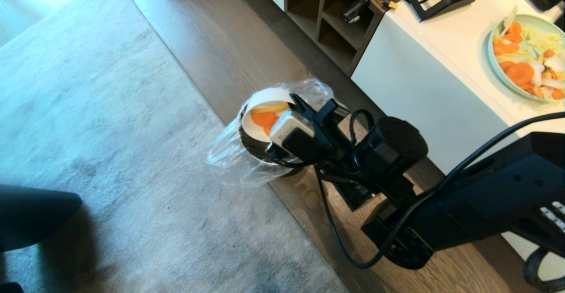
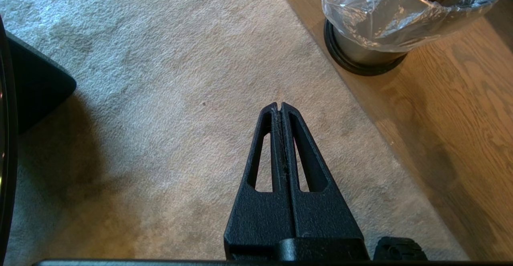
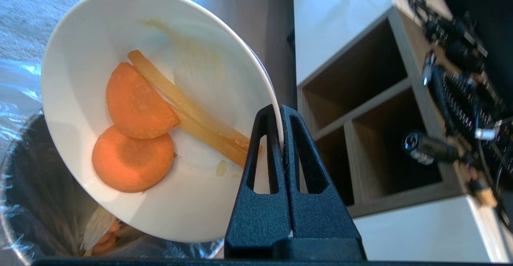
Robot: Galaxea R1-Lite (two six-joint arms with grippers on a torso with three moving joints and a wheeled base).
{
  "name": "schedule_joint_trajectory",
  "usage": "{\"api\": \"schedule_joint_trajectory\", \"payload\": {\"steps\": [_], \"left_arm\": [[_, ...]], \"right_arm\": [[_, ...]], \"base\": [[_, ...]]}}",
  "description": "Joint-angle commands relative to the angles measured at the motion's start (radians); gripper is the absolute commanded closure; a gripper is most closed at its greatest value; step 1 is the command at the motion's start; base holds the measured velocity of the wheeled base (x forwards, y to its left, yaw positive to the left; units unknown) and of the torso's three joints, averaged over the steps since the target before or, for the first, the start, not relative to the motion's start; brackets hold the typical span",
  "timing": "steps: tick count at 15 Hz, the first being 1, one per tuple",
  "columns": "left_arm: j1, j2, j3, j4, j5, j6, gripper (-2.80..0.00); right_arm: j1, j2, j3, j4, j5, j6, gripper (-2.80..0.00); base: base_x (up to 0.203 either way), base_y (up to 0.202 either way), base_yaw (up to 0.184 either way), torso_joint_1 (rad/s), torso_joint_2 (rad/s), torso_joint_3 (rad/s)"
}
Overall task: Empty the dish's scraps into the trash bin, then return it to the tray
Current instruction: Pour the leftover food from the bowl into the trash can
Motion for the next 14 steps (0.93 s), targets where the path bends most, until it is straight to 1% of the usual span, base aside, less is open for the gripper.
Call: {"api": "schedule_joint_trajectory", "payload": {"steps": [1, 5, 7, 9, 11, 14], "left_arm": [[0.000, 0.000, 0.000, -0.001, 0.000, -0.001, 0.00], [0.000, 0.000, 0.000, -0.001, 0.000, -0.001, 0.00], [0.000, 0.000, 0.000, -0.001, 0.000, -0.001, 0.00], [0.000, 0.000, 0.000, -0.001, 0.000, -0.001, 0.00], [0.000, 0.000, 0.000, -0.001, 0.000, -0.001, 0.00], [0.000, 0.000, 0.000, -0.001, 0.000, -0.001, 0.00]], "right_arm": [[-0.001, -0.016, -0.002, -0.046, 0.063, -0.047, 0.00], [-0.009, -0.020, -0.007, -0.046, 0.201, -0.137, 0.00], [-0.032, -0.024, -0.006, -0.046, 0.255, -0.179, 0.00], [-0.059, -0.022, -0.005, -0.046, 0.295, -0.202, 0.00], [-0.084, -0.018, -0.009, -0.046, 0.321, -0.206, 0.00], [-0.121, -0.009, -0.078, -0.046, 0.412, -0.234, 0.00]], "base": [[0.000, 0.000, 0.000, 0.000, 0.00, 0.000], [0.000, 0.000, 0.000, 0.000, 0.00, 0.000], [0.000, 0.000, 0.000, 0.000, 0.00, 0.000], [0.000, 0.000, 0.000, 0.000, 0.00, 0.000], [0.000, 0.000, 0.000, 0.000, 0.00, 0.000], [0.000, 0.000, 0.000, 0.000, 0.00, 0.000]]}}
